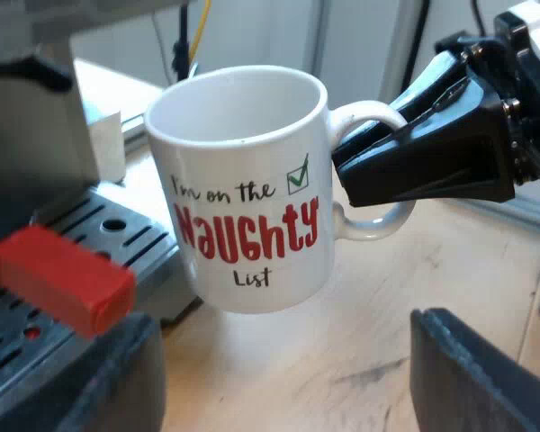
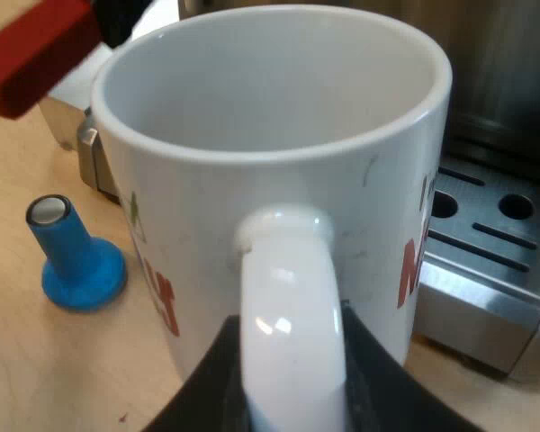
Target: Remove mug from coffee machine
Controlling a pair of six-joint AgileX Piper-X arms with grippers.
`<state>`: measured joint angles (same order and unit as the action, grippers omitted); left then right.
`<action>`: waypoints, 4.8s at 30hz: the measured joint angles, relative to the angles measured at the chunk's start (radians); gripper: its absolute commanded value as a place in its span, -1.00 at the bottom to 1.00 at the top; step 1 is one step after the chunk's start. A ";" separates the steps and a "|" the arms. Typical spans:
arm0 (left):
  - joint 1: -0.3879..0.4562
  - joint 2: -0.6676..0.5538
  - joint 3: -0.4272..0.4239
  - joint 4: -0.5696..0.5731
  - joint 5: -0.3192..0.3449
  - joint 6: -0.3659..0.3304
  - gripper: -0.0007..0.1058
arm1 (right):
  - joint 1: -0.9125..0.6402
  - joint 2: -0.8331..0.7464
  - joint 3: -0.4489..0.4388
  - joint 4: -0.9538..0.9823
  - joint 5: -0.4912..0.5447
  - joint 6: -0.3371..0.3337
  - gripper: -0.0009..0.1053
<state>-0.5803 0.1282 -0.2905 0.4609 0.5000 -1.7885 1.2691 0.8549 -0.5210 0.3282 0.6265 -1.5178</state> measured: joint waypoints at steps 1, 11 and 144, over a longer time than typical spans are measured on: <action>0.000 0.000 -0.007 0.000 0.002 -0.009 0.15 | 0.003 -0.021 0.000 0.007 0.000 0.007 -0.98; -0.002 -0.002 -0.053 0.000 0.012 -0.041 0.15 | 0.004 -0.241 0.000 0.282 0.040 0.147 -0.98; -0.097 0.223 -0.055 -0.112 0.067 -0.065 0.15 | -0.688 0.191 0.339 -0.511 -0.135 -0.151 0.08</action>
<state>-0.6777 0.3511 -0.3455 0.3488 0.5674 -1.8535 0.5814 1.0464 -0.1815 -0.1825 0.4917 -1.6691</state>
